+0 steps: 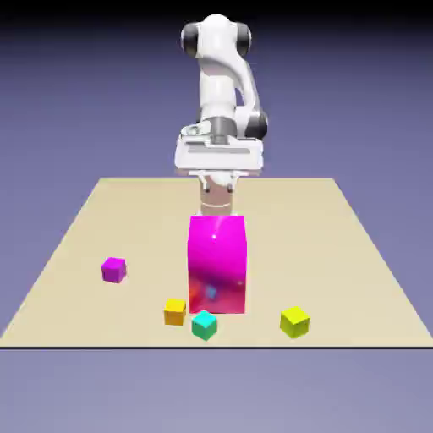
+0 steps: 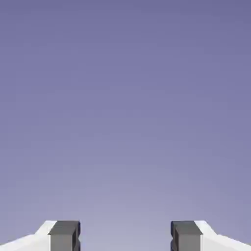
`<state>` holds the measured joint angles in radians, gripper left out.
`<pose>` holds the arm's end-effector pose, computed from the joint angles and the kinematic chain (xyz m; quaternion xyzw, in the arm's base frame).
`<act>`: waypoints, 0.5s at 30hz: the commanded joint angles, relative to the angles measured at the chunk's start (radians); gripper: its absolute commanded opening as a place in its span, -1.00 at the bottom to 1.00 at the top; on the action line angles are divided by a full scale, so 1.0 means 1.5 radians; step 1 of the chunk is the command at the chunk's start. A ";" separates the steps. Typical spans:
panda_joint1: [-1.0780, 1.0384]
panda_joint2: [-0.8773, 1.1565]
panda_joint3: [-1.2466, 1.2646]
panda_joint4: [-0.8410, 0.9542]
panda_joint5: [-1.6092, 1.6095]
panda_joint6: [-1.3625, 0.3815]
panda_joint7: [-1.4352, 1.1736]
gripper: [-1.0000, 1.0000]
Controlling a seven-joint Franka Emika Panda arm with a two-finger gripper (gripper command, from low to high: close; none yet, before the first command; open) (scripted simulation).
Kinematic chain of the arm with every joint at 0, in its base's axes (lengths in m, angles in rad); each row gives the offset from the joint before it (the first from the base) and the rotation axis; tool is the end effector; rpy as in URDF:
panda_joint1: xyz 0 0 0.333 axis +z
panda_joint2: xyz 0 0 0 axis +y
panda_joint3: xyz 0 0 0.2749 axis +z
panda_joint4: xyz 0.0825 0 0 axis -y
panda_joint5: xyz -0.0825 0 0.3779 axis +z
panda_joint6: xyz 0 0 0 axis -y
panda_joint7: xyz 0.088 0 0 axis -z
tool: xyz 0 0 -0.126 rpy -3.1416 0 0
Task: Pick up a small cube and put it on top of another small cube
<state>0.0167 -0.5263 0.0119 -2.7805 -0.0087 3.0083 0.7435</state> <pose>0.4286 0.0126 0.4059 -0.8724 0.3214 -0.3430 0.1338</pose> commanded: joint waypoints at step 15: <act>0.039 0.362 0.099 0.245 -0.072 -0.238 0.020 0.00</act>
<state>0.0797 0.0173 0.1605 -2.4132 -0.1167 2.6520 0.7741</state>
